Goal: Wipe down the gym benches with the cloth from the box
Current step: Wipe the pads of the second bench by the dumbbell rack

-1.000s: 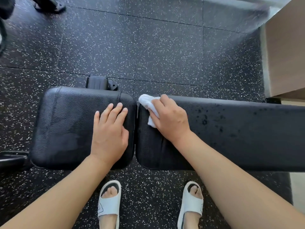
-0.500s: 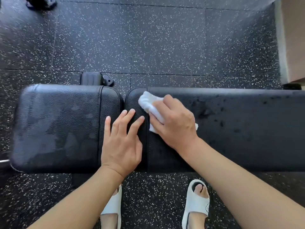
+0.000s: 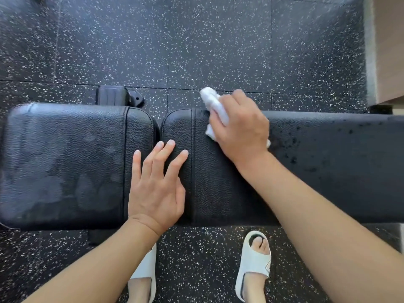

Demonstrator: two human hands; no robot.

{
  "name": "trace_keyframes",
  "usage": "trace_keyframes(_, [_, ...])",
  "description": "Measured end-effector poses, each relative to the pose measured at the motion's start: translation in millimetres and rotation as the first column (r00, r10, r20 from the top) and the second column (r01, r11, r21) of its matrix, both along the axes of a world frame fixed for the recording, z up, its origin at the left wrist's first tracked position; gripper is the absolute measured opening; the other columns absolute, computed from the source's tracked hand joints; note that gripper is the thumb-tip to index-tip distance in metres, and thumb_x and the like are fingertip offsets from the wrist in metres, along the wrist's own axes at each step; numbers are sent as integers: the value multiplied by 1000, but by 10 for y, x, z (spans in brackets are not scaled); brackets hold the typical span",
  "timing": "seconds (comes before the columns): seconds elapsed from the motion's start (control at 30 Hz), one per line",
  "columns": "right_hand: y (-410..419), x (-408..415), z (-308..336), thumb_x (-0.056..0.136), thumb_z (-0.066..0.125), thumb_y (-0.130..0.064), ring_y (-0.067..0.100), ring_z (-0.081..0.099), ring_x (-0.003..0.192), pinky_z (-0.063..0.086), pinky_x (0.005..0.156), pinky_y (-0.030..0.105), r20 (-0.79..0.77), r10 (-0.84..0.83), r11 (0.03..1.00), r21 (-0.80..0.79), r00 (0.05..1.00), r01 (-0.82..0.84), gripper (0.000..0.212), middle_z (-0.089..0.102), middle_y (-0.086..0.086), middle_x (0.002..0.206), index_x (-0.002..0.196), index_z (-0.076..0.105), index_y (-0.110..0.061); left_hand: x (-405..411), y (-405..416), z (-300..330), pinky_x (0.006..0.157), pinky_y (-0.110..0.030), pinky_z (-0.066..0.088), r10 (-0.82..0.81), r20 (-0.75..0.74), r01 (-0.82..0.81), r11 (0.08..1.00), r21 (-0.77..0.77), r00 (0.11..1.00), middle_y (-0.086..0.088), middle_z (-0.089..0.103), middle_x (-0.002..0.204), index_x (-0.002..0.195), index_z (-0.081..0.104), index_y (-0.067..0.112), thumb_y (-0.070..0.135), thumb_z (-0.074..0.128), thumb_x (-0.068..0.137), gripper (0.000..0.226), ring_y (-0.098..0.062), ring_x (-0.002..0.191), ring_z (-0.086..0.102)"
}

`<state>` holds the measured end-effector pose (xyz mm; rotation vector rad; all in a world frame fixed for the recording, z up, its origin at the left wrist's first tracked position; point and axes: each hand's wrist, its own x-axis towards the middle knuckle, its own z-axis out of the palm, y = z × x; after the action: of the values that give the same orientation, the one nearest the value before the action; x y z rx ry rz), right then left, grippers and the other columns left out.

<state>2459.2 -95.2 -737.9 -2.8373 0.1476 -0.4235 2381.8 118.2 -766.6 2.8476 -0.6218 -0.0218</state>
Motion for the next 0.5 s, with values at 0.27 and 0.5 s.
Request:
trace_keyframes(0.27, [29, -1349, -44, 97, 64, -19, 30, 55, 71, 50, 59, 43, -65, 405, 911, 120, 912, -396, 14, 56, 7, 81, 95, 74, -10, 7, 0, 9, 127, -63, 13, 6, -23, -7, 1000, -22, 1000, -9, 40, 161, 149, 50, 20, 23, 45, 90, 59, -34, 152, 36])
trace_keyframes(0.5, [-785, -779, -58, 97, 62, -26, 30, 61, 72, 49, 58, 40, -1, 15, 998, -65, 1000, -16, 16, 56, 6, 82, 93, 70, -13, 12, 0, -6, 128, -62, 10, 2, -14, -2, 999, -34, 1000, -9, 40, 160, 149, 49, 21, 24, 44, 91, 59, -34, 152, 36])
